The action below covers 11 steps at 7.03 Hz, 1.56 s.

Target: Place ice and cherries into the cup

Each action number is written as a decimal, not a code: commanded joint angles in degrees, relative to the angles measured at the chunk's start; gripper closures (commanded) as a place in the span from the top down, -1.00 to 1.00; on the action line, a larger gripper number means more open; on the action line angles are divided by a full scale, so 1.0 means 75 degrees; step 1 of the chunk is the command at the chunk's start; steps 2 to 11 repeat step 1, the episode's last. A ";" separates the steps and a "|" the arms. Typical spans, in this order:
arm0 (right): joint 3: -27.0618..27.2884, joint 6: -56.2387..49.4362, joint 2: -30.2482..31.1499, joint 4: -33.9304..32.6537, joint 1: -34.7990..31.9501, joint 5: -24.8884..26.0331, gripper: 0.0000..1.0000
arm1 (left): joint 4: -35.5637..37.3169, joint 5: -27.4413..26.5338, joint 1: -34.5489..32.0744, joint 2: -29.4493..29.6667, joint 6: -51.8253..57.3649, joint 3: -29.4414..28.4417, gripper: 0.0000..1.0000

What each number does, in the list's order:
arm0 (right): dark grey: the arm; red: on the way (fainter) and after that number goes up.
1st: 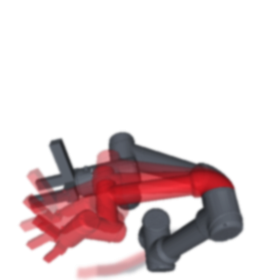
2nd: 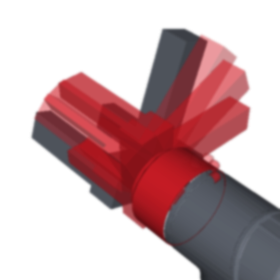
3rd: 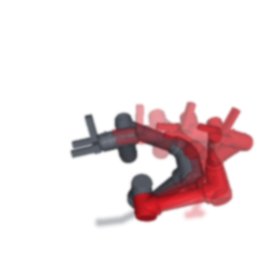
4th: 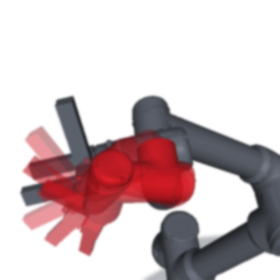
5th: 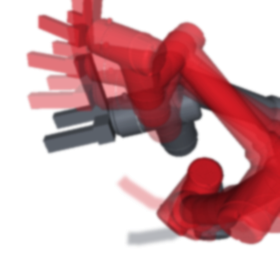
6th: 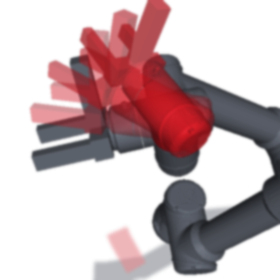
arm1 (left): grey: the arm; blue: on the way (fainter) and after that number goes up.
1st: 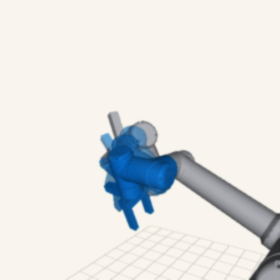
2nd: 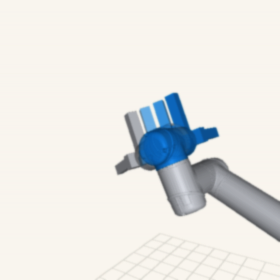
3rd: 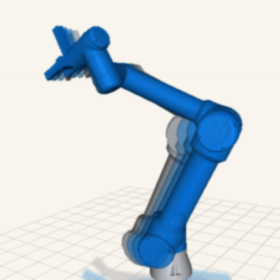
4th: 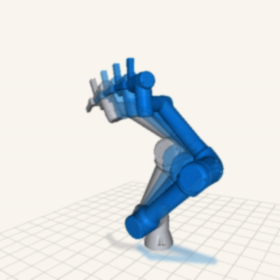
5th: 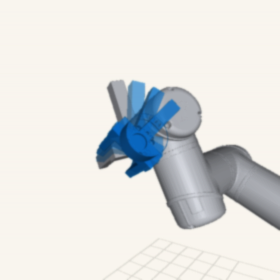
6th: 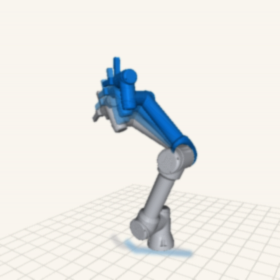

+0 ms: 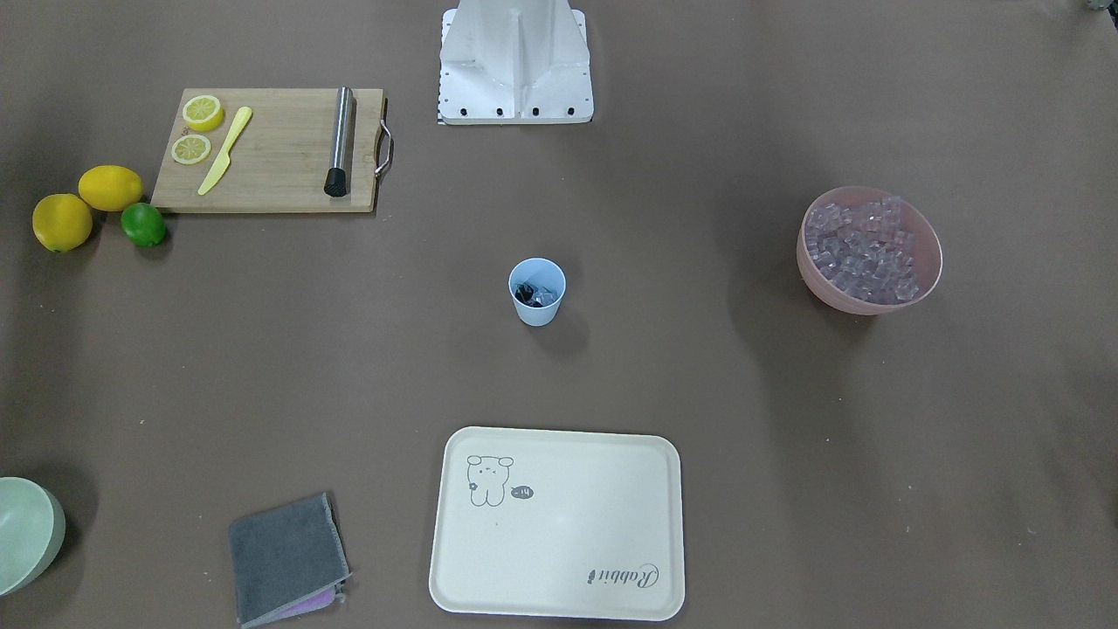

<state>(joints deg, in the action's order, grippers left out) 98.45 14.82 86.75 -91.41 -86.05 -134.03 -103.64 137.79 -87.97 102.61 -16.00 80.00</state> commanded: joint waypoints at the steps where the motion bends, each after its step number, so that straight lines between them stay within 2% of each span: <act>1: 0.0010 -0.0008 -0.0001 0.0000 0.0000 0.0000 1.00 | -0.0020 0.0026 -0.0001 -0.0005 0.0047 0.0009 0.95; 11: 0.0010 -0.0008 -0.0001 0.0000 0.0000 0.0000 1.00 | -0.0020 0.0026 -0.0001 -0.0005 0.0047 0.0009 0.95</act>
